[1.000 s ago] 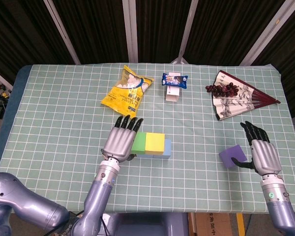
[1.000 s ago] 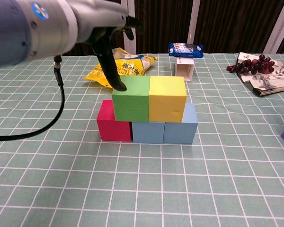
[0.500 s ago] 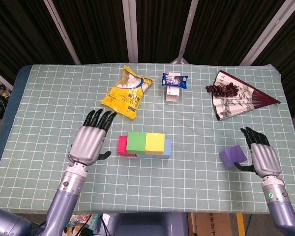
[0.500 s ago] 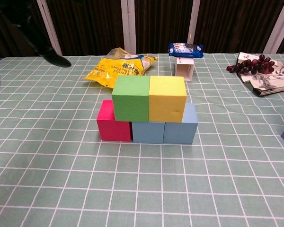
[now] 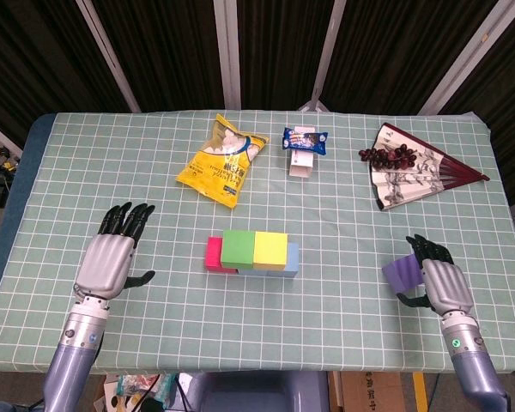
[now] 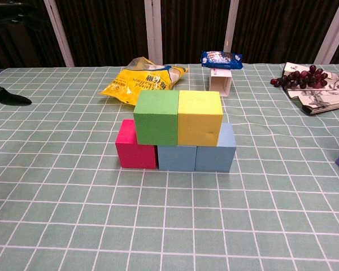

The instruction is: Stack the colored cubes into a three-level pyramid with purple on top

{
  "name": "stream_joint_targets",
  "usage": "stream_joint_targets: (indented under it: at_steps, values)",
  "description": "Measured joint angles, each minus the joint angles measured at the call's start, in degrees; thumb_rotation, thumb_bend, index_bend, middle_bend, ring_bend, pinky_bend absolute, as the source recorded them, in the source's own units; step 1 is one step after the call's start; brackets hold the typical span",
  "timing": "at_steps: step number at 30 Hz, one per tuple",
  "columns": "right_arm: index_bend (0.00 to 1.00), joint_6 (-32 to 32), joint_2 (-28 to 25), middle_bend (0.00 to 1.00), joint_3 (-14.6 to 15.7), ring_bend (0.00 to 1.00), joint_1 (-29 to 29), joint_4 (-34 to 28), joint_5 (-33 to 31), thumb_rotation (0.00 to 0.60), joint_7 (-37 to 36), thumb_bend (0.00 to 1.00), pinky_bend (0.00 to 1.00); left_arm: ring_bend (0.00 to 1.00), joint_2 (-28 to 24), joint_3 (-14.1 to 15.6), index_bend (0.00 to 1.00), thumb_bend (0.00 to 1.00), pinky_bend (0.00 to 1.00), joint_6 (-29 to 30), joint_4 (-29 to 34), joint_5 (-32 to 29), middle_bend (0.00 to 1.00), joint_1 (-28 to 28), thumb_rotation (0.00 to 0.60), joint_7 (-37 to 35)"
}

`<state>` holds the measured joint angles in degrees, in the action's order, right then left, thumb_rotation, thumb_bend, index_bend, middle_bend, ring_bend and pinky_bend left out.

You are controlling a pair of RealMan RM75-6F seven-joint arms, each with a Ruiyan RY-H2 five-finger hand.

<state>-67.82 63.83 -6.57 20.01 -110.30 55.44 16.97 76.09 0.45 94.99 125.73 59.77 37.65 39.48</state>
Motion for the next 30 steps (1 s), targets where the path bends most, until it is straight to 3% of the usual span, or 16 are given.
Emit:
stream_joint_targets:
  at_steps: [6, 15, 30]
  values:
    - [0.00, -1.72, 5.47, 0.00, -0.33, 0.00, 0.93, 3.87, -0.97, 0.600, 3.01, 0.20, 0.00, 0.00, -1.11, 0.37, 0.00, 0.06, 0.00, -0.90, -2.67, 2.65, 0.06, -2.93, 0.600, -3.90]
    - [0.00, -2.49, 12.12, 0.00, -1.58, 0.00, 2.67, 10.61, -5.20, 0.600, 6.75, 0.20, 0.00, 0.00, -4.17, -1.39, 0.00, 0.06, 0.00, -2.67, -3.37, 4.07, 0.06, -5.19, 0.600, -7.09]
    - [0.00, -2.67, 11.05, 0.00, -2.59, 0.00, 2.77, 14.15, -12.39, 0.600, 10.95, 0.20, 0.00, 0.00, -5.40, -3.78, 0.00, 0.06, 0.00, -5.13, -2.77, 4.63, 0.06, -7.58, 0.600, -7.34]
